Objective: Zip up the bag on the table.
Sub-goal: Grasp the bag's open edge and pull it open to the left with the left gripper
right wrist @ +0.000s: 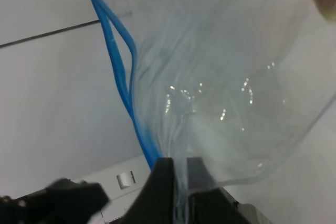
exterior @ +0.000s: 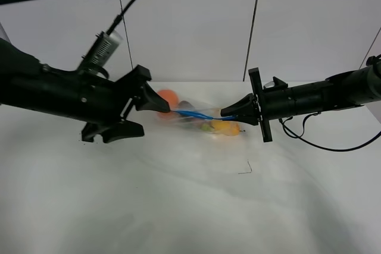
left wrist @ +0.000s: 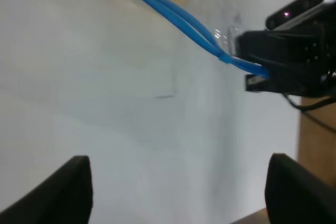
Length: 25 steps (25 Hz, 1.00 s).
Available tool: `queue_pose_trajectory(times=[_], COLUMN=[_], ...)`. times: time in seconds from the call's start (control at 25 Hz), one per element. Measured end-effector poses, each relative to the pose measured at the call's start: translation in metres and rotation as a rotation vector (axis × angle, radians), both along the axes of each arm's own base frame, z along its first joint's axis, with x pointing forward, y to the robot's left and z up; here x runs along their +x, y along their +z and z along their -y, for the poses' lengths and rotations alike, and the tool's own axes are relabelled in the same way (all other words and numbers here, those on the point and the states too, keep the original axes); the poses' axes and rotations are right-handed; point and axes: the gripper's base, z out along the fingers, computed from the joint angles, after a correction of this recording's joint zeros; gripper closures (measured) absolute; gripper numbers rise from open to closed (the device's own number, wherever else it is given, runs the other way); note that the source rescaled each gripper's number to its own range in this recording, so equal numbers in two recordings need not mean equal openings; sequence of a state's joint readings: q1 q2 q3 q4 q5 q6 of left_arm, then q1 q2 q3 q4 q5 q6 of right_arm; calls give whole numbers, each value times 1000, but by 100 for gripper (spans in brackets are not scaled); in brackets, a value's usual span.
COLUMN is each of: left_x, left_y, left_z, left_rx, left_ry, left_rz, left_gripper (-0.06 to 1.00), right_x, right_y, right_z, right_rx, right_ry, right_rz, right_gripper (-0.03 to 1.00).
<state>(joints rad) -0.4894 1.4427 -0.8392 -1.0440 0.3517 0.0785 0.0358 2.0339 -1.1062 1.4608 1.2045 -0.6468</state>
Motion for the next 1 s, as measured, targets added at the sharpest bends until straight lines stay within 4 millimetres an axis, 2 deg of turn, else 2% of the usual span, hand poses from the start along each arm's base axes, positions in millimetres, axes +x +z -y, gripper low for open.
queue_pose_trajectory(times=[0.2,0.64,0.8,1.0], left_x=[8,49,57,57], left_y=[-30,-45,-53,-61], left_z=[32,64,73,85], left_rx=[-72,-204,-258,-283], left_ry=[102,233,285,300], left_rz=[-143,-258,-318,-362], left_gripper=[-6,-6,-6,-3], right_x=[0,-1,-1,-1], right_y=[0,-1,-1,-1], right_z=[0,0,0,0], right_rx=[-4,-7,-7,-7], right_ry=[5,8,9,9], right_rz=[1,3,3,3], right_gripper=[97,97,97,97])
